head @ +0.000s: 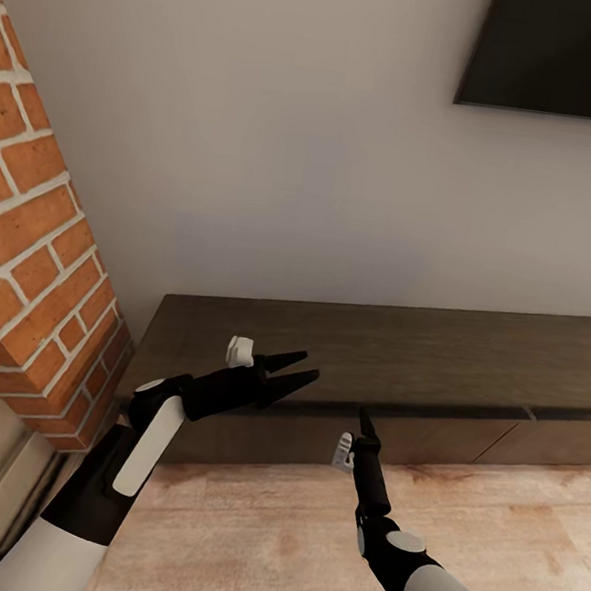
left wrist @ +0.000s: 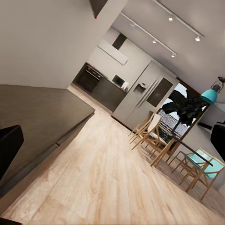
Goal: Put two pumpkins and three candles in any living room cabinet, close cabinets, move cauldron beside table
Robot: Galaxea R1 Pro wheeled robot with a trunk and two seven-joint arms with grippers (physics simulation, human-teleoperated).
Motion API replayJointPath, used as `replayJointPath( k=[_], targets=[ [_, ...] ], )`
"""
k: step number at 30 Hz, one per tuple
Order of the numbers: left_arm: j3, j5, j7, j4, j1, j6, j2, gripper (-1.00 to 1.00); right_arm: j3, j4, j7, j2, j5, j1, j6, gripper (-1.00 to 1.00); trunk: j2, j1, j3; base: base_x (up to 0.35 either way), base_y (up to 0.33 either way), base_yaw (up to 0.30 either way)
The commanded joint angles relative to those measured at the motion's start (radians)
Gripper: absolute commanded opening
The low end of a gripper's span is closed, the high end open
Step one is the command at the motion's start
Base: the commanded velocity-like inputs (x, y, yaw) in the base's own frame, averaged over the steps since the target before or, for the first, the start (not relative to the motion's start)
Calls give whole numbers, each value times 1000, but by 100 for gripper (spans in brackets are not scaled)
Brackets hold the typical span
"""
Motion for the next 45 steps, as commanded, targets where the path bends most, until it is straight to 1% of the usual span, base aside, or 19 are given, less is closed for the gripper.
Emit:
replayJointPath(
  k=[1,5,11,13,16,20,28,39,45],
  targets=[
    [0,0,0,0,0,0,0,100,0,0,0,0,0,0,0,100,0,0,0,0,0,0],
    [2,-6,10,8,0,2,-1,100,0,0,0,0,0,0,0,100,0,0,0,128,0,0],
    [0,-3,12,12,0,1,0,100,0,0,0,0,-1,0,-1,100,0,0,0,72,0,0],
    [-1,-2,12,12,0,1,0,100,-1,0,0,0,-1,0,-11,100,0,0,0,8,0,0],
    [-1,-2,12,13,0,1,-1,100,-1,0,0,-1,-4,0,-50,100,0,0,0,2,0,0],
    [-1,-2,13,13,0,1,-1,100,-2,0,0,-1,-6,0,-61,100,0,0,0,0,0,0],
    [-1,-2,12,13,0,1,-1,100,-3,-1,0,0,-13,0,-58,100,0,0,0,0,0,0],
    [-1,-1,12,13,0,1,-1,100,-3,0,0,1,-11,0,-52,100,0,0,0,0,0,0],
    [-1,-1,12,13,0,1,-1,100,-4,0,1,7,-13,1,-51,100,0,0,0,0,0,0]
  ],
)
